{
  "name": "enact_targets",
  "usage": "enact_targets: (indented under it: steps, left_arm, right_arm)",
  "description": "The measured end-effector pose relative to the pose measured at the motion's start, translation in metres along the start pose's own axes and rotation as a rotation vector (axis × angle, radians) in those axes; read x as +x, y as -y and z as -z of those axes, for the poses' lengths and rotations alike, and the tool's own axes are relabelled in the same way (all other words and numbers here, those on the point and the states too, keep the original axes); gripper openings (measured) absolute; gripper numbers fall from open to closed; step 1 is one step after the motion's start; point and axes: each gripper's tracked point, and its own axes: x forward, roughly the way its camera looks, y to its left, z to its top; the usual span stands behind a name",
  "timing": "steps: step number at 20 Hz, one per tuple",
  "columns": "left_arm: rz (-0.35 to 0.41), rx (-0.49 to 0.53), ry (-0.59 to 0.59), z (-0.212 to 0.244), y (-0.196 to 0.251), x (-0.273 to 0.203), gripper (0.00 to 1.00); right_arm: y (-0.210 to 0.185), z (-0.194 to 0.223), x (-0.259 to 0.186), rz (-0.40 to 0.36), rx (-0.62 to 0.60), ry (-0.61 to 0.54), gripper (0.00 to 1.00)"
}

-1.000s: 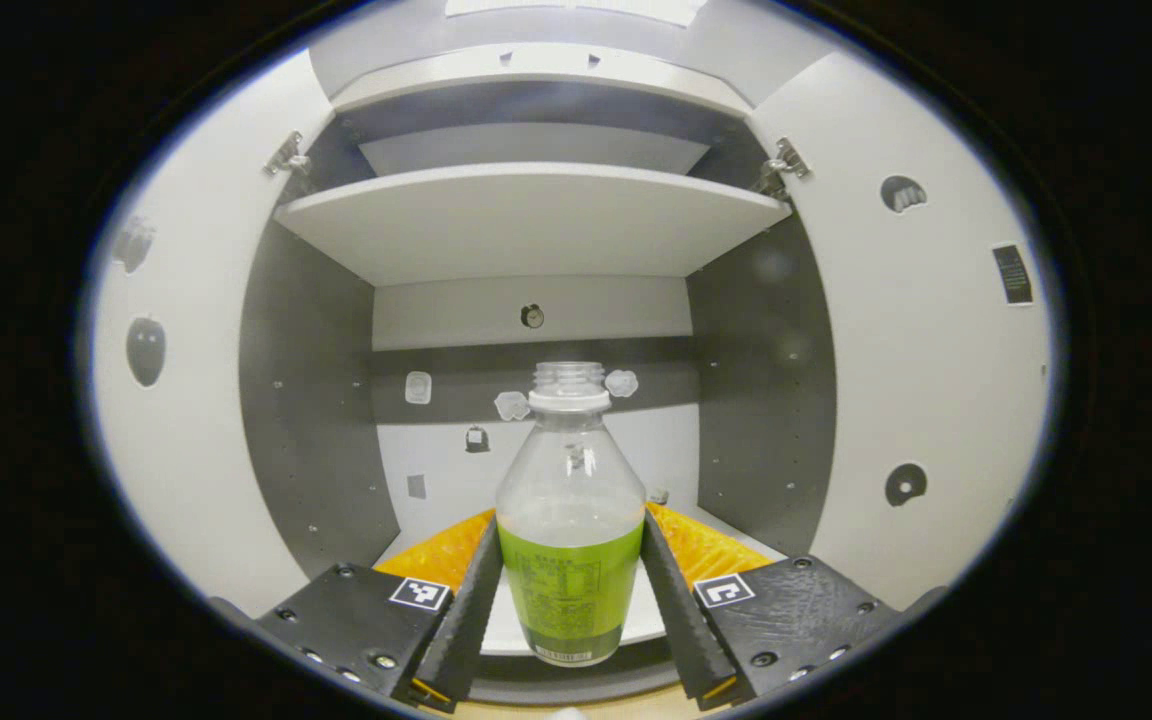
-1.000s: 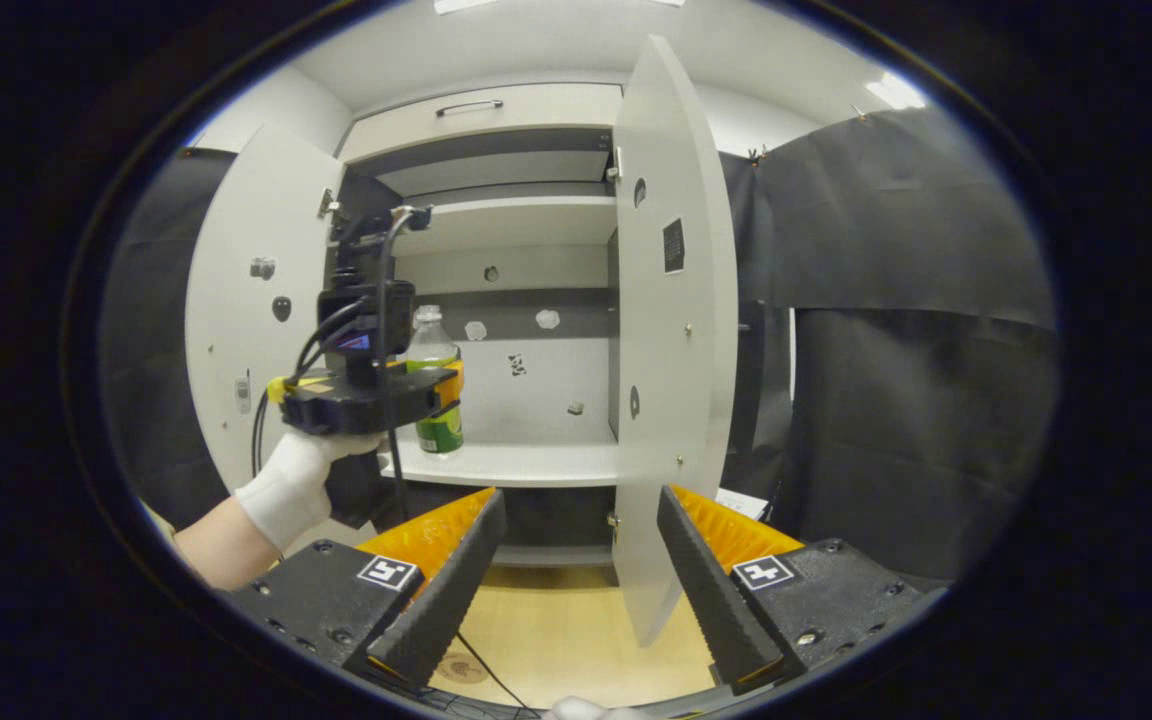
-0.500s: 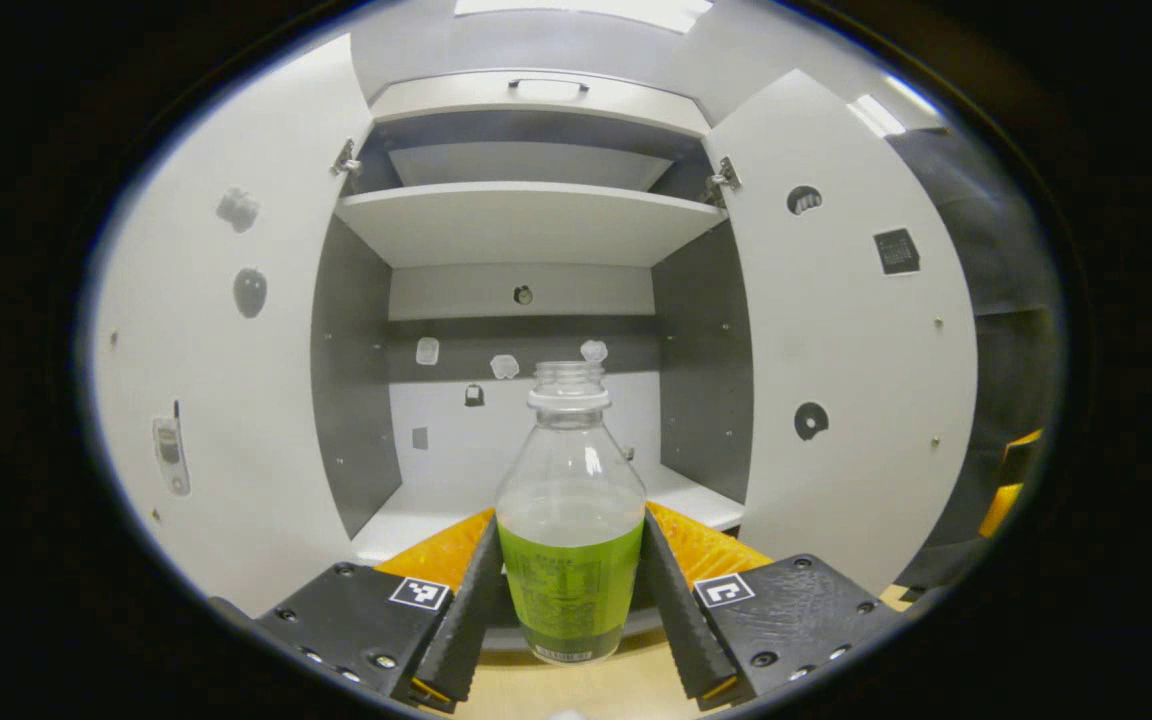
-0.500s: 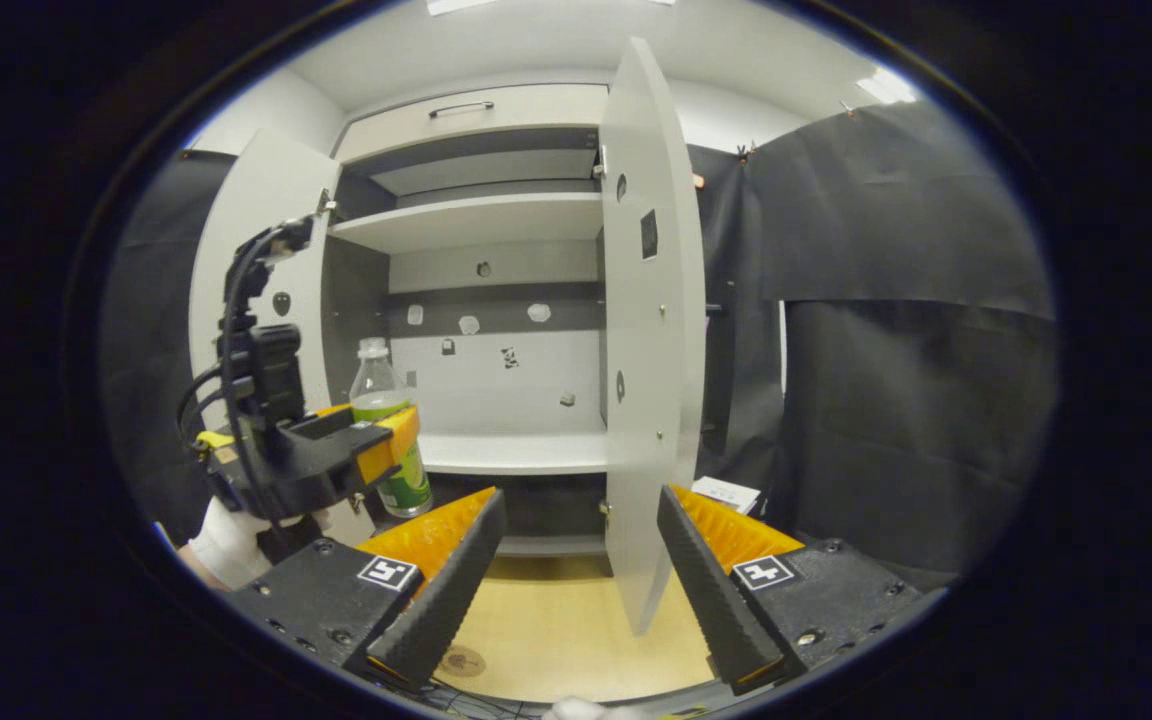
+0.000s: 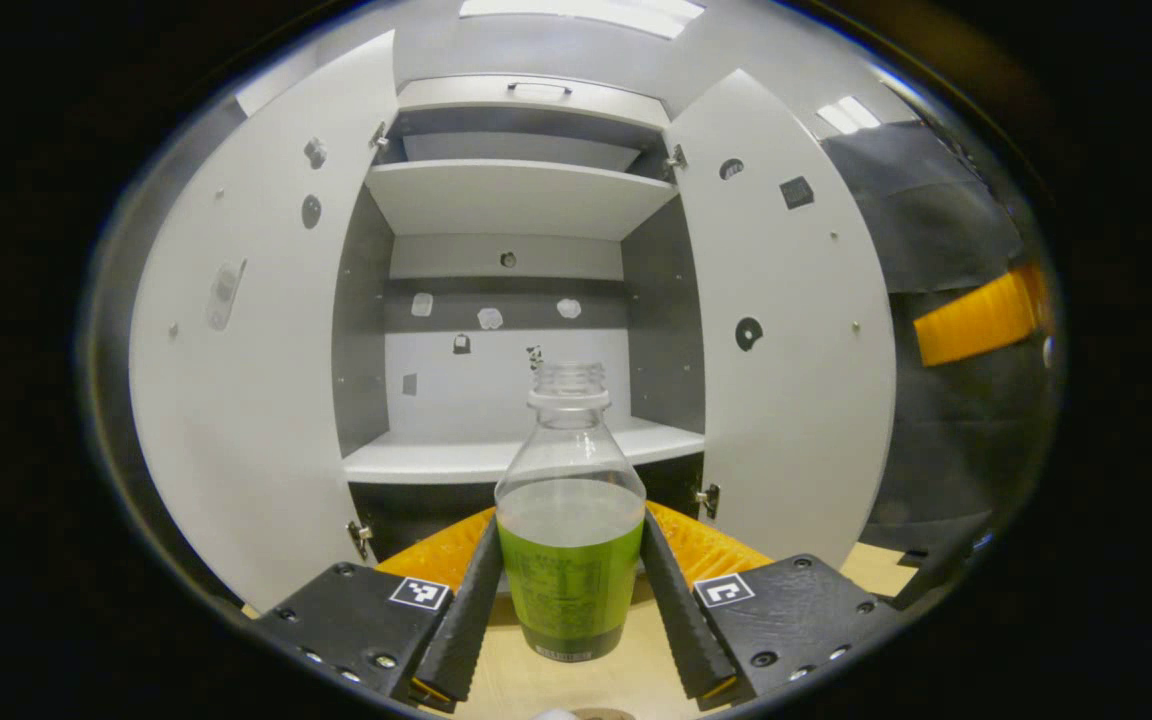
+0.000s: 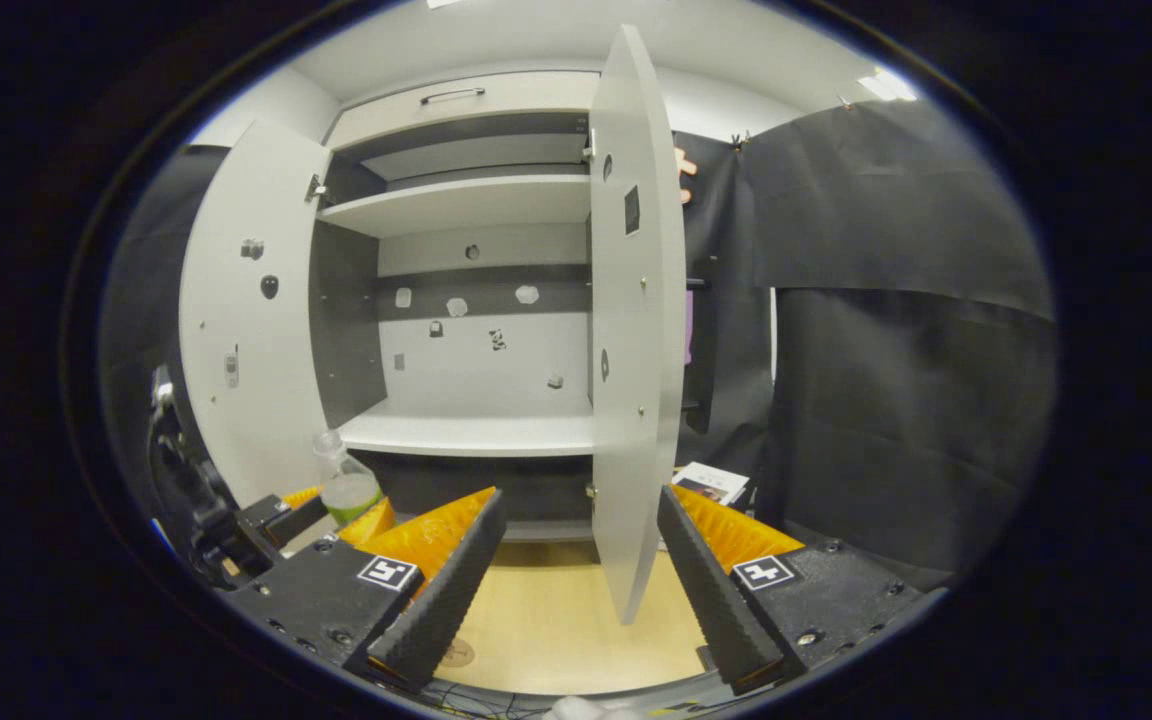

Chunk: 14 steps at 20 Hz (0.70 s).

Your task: Grasp the bottle in the cabinet with the left hand and place it on the coaster, then close the right door with the right hand and the left door with the left hand.

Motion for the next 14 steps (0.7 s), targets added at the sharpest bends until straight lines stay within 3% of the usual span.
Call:
enact_targets:
  steps: [3, 6, 7, 10, 12, 14]
  left_arm:
    - [0.044, -0.031, 0.008, 0.035, 0.009, -0.014, 0.74]
    - [0.072, -0.01, -0.006, 0.078, 0.015, -0.025, 0.78]
    - [0.084, -0.005, -0.015, 0.094, 0.017, -0.029, 0.7]
    - [0.12, -0.03, -0.017, 0.127, 0.023, -0.038, 0.78]
    - [0.138, -0.037, -0.027, 0.149, 0.027, -0.04, 0.74]
    - [0.125, -0.034, -0.064, 0.17, 0.022, -0.042, 0.78]
  right_arm:
    - [-0.001, 0.006, 0.003, -0.01, -0.013, -0.027, 1.0]
    - [0.0, 0.01, 0.008, -0.011, -0.029, -0.051, 1.0]
    - [0.0, 0.009, 0.009, -0.01, -0.032, -0.055, 1.0]
    - [-0.001, 0.01, 0.012, -0.007, -0.047, -0.073, 1.0]
    - [-0.001, 0.013, 0.013, -0.002, -0.059, -0.084, 1.0]
    - [-0.002, 0.017, 0.015, 0.0, -0.059, -0.102, 1.0]
